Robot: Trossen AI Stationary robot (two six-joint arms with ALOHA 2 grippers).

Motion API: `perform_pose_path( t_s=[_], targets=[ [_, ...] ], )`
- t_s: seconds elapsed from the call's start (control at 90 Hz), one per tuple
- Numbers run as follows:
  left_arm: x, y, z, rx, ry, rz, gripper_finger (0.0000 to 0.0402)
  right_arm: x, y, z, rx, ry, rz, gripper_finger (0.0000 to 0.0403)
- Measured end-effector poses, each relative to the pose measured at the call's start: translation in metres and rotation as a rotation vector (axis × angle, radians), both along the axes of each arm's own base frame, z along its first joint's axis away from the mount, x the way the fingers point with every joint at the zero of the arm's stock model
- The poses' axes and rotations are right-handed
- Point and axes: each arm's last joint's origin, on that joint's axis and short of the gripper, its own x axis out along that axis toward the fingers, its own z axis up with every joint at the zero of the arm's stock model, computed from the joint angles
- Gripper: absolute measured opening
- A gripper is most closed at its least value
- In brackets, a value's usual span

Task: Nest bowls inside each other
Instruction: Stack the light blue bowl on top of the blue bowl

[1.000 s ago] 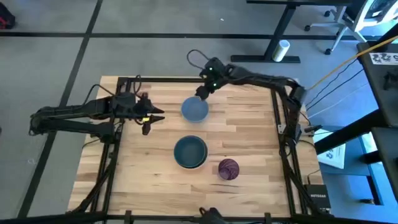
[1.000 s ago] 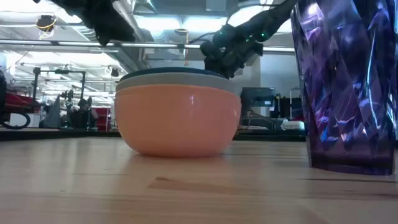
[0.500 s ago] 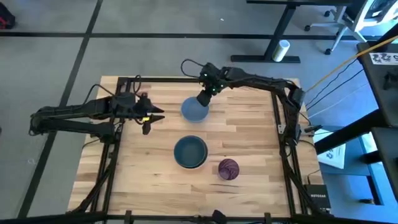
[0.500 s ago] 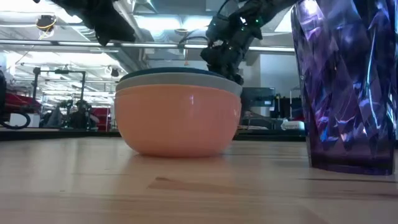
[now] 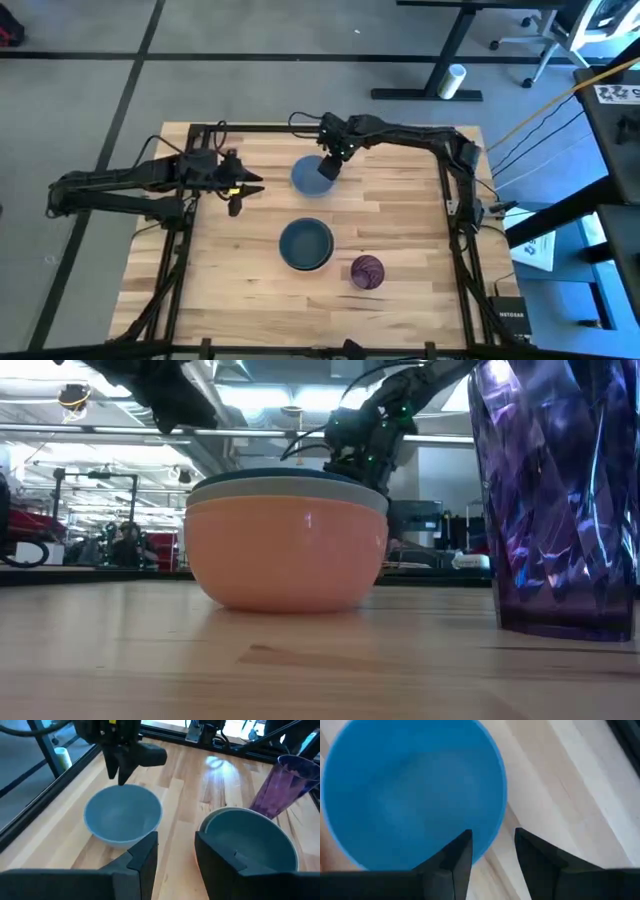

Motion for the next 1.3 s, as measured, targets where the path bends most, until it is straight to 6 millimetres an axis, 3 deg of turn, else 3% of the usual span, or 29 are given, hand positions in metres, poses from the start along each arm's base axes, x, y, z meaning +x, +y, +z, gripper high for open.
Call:
perform_pose_path(
  t_s=[0.667,0.756,0.878,0.989,1.156,1.3],
  targets=[
    [-0.001,0.0,-0.002,-0.023,0.023,0.009,0.0114,0.005,-0.008,-0.037,0.114,0.051,0.018,0.0131],
    [-0.001,0.0,-0.002,-0.021,0.023,0.008,0.0114,0.005,-0.008,-0.036,0.107,0.045,0.033,0.0104],
    [-0.001,0.0,-0.002,-0.02,0.023,0.008,0.0114,0.004,-0.007,-0.036,0.097,0.053,0.069,0.002],
    [-0.001,0.0,-0.002,-0.022,0.023,0.009,0.0114,0.005,-0.007,-0.036,0.095,0.047,0.079,0.0004],
    [-0.001,0.0,-0.002,-0.022,0.022,0.009,0.0114,0.009,-0.01,-0.023,0.072,0.039,0.087,0.0],
    [-0.001,0.0,-0.003,-0.019,0.026,0.007,0.0114,0.015,-0.013,0.014,0.031,0.016,0.12,0.0]
  ],
)
